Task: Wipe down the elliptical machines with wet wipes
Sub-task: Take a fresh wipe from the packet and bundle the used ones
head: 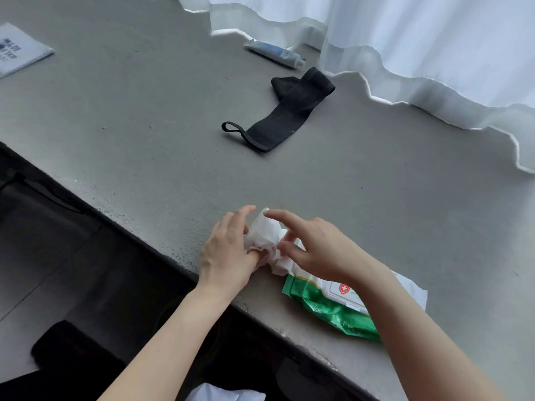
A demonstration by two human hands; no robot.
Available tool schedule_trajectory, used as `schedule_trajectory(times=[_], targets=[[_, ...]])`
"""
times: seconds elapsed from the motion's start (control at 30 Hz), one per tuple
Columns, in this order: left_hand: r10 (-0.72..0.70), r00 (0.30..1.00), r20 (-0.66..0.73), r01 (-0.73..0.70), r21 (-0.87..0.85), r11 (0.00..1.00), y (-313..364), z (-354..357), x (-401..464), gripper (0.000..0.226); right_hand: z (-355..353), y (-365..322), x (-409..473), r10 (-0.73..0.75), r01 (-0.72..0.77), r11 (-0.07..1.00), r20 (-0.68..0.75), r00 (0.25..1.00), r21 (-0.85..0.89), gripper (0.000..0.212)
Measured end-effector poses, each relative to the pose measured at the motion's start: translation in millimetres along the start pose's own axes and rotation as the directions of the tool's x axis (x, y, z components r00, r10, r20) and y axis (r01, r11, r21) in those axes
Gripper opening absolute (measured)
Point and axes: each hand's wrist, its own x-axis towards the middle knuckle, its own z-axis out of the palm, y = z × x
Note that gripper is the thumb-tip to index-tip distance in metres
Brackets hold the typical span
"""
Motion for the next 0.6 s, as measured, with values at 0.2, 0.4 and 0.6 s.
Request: schedule_trajectory(times=[0.2,0.4,0.6], targets=[[0.091,0.991,-0.098,-0.089,0.027,0.996,-5,10,-10,0.038,19,5,9,0.007,-0.043,0.982,-0.190,0.982,-0.185,0.048],[0.199,0.961,-0.192,-0.186,0.087,0.979,-7,20,-25,0.062,2,11,-6,-0.103,0.103,0.993,0.003,0.995,-0.054,0.030],[0.193,0.967,-0.166,-0.191,0.030,0.981,-6,19,-23,0.045,11,9,-13,-0.166,0.143,0.962,-0.081,0.983,-0.233,0.015]])
